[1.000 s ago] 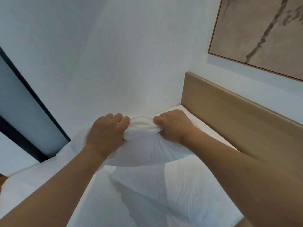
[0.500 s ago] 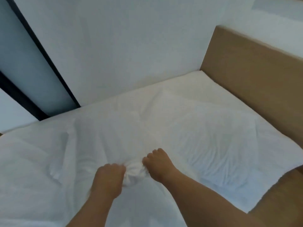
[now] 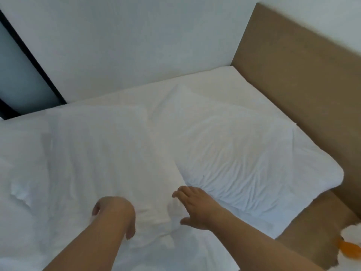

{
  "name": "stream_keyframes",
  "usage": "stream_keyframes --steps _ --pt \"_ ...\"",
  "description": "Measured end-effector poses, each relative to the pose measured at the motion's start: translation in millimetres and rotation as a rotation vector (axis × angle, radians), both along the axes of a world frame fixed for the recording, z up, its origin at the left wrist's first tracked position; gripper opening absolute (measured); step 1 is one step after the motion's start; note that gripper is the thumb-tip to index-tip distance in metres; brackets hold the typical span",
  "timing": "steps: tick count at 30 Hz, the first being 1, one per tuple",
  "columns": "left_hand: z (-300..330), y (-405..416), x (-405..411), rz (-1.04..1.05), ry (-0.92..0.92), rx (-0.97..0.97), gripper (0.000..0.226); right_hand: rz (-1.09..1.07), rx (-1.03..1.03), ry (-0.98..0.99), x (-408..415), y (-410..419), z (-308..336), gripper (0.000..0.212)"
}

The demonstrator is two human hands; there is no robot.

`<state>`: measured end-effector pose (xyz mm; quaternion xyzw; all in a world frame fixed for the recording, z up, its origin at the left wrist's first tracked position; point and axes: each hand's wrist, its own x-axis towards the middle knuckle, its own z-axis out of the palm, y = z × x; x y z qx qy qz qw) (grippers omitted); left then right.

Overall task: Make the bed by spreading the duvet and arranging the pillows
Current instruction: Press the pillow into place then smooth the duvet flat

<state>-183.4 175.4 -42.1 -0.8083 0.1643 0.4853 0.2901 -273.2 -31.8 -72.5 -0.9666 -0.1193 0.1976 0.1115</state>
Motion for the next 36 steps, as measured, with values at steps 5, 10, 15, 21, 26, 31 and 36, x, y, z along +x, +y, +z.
stream_keyframes --steps 5,10,15,21,26,31,36 --pt "67.7 -115.1 12.6 -0.223 -0.397 -0.402 0.039 -0.199 -0.222 -0.197 -8.6 -136.0 66.7 0.072" --pt "97.5 -254.3 -13.4 -0.258 -0.538 -0.593 0.037 -0.215 -0.402 -0.238 -34.5 -261.7 84.0 0.083" --pt "107.6 -342.9 -23.6 -0.233 -0.553 -0.626 0.040 -0.189 -0.491 -0.181 -53.7 -367.2 97.5 0.088" --pt "81.7 -427.7 -12.0 -0.088 -0.531 -0.645 0.046 -0.073 -0.573 -0.215 -26.3 -463.5 85.6 0.090" --pt "25.8 -492.3 -18.3 0.045 -0.467 -0.585 0.053 0.024 -0.532 -0.202 0.3 -522.4 36.3 0.081" --pt "-27.2 -569.3 -20.8 0.182 -0.443 -0.462 0.053 0.133 -0.434 -0.116 30.2 -583.5 -13.4 0.082" --pt "-111.5 -639.4 -25.2 0.514 -0.494 -0.491 0.057 0.105 -0.207 -0.072 41.9 -630.6 -102.1 0.070"
